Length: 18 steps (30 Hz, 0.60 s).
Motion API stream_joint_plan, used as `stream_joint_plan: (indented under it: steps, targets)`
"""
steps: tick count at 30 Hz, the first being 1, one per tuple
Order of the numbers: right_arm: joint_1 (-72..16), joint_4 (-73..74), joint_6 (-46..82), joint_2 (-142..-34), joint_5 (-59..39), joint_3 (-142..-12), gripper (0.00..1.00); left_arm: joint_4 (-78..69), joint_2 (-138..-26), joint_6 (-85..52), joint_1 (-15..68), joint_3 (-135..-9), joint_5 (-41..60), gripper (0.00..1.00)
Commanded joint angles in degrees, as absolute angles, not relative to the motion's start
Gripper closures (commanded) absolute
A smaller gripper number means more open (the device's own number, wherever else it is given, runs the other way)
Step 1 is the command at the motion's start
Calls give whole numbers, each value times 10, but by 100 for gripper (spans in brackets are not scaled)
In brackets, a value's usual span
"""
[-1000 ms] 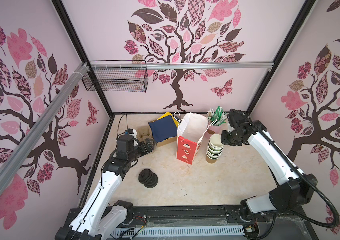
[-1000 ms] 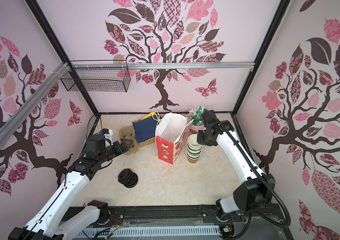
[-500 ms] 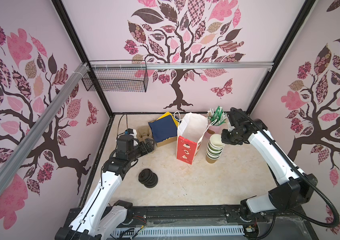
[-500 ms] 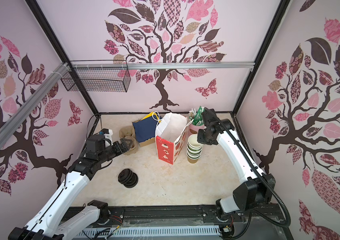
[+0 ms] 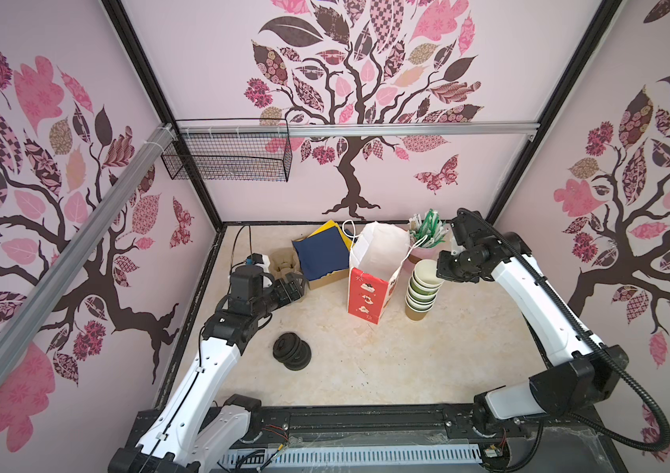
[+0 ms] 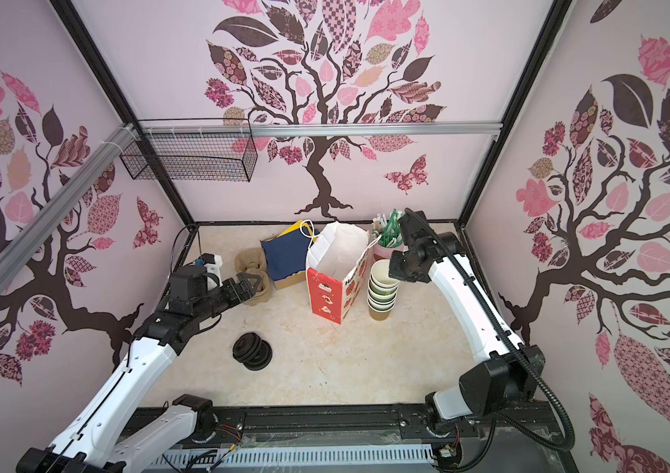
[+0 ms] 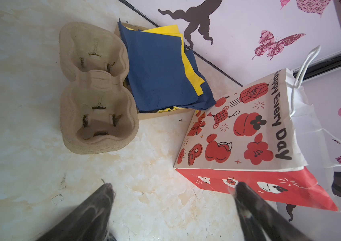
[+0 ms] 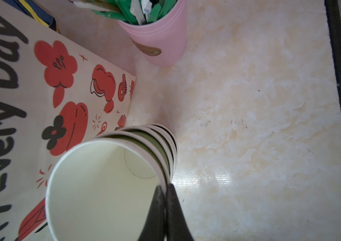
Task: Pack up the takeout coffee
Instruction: 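Grip the top paper cup's rim with the right gripper and lift it off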
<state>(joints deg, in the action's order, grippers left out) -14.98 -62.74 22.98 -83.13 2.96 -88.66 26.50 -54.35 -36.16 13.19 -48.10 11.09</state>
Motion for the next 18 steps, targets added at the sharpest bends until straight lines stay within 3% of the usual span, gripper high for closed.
stream_joint_plan:
  steps: [1,18]
  targets:
    - [-152,-629,251,-809,24,-903,100,258,-541,-354,134,-496,129,6]
    - [-152,-673,260,-765,69,-976,100,243,-537,-379,135,-480,167,7]
